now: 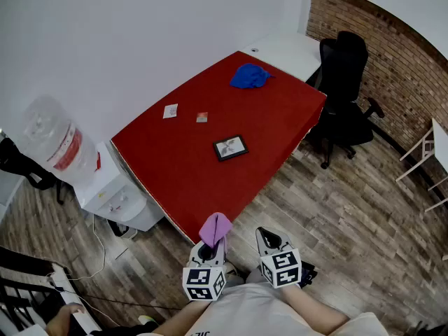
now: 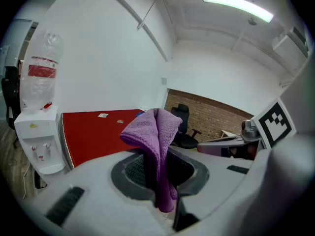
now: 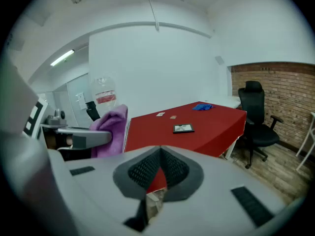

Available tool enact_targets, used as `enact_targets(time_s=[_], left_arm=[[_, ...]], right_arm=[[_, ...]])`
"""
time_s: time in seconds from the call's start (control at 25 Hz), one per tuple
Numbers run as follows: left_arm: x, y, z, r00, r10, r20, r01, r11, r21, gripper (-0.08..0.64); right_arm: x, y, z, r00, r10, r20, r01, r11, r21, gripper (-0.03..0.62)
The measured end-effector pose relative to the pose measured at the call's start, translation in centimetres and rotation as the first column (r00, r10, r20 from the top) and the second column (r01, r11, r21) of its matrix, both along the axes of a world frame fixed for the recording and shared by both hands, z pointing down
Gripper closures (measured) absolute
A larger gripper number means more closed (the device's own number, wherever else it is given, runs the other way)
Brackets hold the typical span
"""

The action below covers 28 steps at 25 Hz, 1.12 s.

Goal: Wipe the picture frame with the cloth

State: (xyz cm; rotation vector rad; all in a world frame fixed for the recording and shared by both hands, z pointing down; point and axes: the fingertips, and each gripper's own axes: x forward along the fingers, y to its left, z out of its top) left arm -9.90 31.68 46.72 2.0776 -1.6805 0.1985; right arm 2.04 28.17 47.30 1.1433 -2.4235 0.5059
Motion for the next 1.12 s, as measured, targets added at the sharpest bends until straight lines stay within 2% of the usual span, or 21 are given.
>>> enact_targets(time_s=[0.2,0.44,0.6,0.84,1.12], left_arm=[[-1.1,-0.1,0.6,1.0,0.0,-0.001,0.0,1.0,-0.01,0.503],[-2.0,-3.2,1.4,1.0,-0.019,0.005,0.019,1.0,-0.023,0.503],[-2.2,-7.0,1.6,0.999,-0.049,0.014,0.049,0.998,-0.028,0.503],[-1.9,-15.5,1.0,0.994,-0.105,0.022,0.105,0.994,-0.015,0.503],[0.5,-23.5,-0.1,0.991,-0.134,0.024,0.133,0.991,0.009,0.503]], right_arm=[[-1.1,0.4,0.8,1.0,-0.004,0.002,0.004,1.0,-0.023,0.589],[-2.2,-3.3,1.7,1.0,-0.018,0.013,0.019,0.999,-0.034,0.589],[-2.4,-7.7,2.1,0.999,-0.048,0.023,0.049,0.998,-0.036,0.589],[-2.3,-16.7,0.9,0.993,-0.115,0.025,0.115,0.993,0.003,0.589],[-0.8,-24.4,0.5,0.987,-0.162,0.017,0.162,0.987,0.009,0.589]])
